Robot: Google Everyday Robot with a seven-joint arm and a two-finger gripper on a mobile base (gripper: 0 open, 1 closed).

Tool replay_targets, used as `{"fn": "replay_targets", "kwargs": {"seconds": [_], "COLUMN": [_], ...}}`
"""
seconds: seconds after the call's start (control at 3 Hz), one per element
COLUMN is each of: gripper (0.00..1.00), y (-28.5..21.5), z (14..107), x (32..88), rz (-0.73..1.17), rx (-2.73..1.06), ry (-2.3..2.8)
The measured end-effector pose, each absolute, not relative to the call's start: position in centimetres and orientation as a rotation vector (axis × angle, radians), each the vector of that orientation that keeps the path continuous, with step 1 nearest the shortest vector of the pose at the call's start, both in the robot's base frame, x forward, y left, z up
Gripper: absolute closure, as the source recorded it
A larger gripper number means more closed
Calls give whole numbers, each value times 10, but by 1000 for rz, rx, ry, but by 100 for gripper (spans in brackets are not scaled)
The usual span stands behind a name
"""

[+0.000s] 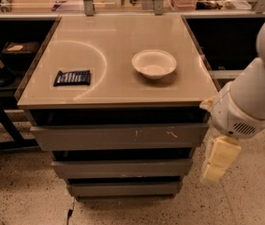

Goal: Open top drawer

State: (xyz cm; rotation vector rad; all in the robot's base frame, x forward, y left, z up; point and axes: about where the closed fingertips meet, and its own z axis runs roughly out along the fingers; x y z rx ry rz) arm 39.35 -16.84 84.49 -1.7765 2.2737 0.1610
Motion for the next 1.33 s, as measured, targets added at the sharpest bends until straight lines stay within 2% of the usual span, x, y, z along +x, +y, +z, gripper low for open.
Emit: {"fn": "replay_targets", "kwargs": {"seconds": [0.33, 1.33], "gripper": [0, 0], "y": [-148, -128], "z": [793, 746], "x": [392, 406], "rz": [221, 267], "rx": [-1826, -1786], "ry": [2280, 2267]}}
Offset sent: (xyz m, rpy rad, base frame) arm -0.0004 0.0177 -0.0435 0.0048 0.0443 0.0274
